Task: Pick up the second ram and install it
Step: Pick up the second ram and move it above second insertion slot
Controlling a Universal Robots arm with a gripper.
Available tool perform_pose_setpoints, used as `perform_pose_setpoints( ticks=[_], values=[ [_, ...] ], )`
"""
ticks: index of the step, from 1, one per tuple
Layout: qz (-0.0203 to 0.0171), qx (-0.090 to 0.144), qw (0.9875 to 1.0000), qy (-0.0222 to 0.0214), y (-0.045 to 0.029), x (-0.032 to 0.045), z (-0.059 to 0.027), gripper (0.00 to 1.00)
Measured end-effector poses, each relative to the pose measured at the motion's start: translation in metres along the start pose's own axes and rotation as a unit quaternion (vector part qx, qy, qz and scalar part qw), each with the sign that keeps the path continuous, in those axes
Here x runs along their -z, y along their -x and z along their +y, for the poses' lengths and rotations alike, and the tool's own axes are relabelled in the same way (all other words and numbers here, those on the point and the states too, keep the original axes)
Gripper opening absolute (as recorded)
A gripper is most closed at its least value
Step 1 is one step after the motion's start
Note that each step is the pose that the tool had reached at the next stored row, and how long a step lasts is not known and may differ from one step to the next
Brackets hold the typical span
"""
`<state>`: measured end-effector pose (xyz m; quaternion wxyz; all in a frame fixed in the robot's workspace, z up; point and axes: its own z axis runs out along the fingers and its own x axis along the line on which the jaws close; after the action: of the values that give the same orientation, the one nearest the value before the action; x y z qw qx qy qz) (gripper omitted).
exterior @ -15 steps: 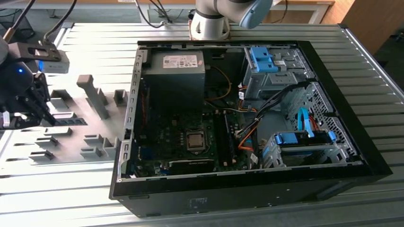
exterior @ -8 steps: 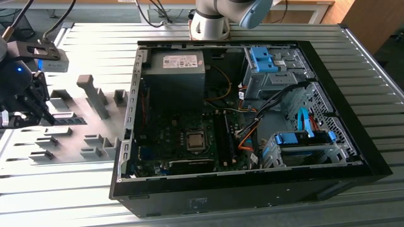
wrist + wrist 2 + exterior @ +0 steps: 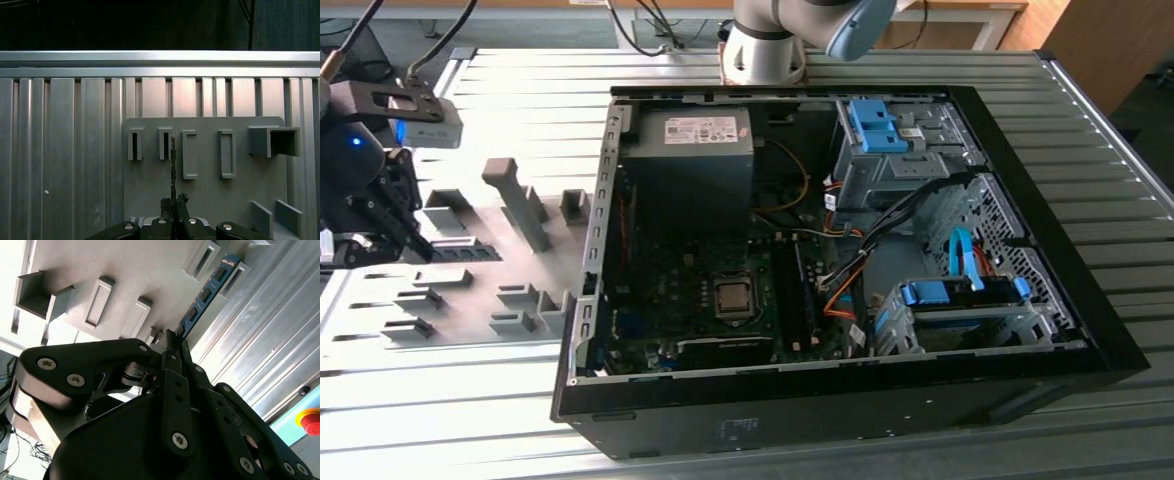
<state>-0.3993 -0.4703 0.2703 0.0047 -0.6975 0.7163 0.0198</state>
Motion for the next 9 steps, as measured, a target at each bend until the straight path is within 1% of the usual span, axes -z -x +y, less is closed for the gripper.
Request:
perform_pose_setpoints(
  ticks=[9],
  values=[
    [0.0000,0.000,1.0000,0.0001,0.0002,0.0044,0.0001,0.14]
  ],
)
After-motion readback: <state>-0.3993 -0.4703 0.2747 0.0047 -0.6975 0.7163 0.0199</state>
